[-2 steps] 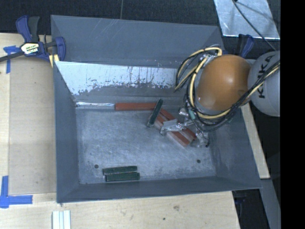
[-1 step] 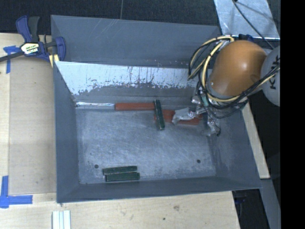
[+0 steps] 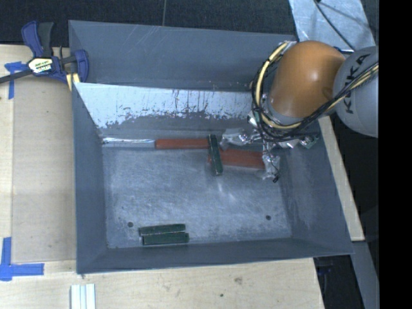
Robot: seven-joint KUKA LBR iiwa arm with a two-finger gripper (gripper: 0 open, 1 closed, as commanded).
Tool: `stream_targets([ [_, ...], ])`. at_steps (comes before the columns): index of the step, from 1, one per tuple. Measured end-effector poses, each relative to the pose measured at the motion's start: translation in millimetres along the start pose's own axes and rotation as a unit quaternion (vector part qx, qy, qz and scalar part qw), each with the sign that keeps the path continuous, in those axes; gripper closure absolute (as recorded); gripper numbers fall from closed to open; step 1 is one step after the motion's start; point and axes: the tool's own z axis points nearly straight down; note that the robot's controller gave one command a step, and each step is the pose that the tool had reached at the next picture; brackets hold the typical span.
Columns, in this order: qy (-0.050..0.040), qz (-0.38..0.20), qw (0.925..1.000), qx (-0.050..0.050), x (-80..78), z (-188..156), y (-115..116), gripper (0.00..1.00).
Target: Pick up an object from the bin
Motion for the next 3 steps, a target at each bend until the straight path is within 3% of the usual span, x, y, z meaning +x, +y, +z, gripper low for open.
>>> stream_targets([
  [1, 0.0004, 0.004, 1.0, -0.001, 1.3, 32.3, 1.9, 0.0],
  [2, 0.0017, 0.011, 0.9999, 0.0, -11.3, 30.7, 12.3, 0.0],
  [3, 0.0008, 0.112, 0.9937, 0.0, -3.1, 13.5, 3.9, 0.0],
])
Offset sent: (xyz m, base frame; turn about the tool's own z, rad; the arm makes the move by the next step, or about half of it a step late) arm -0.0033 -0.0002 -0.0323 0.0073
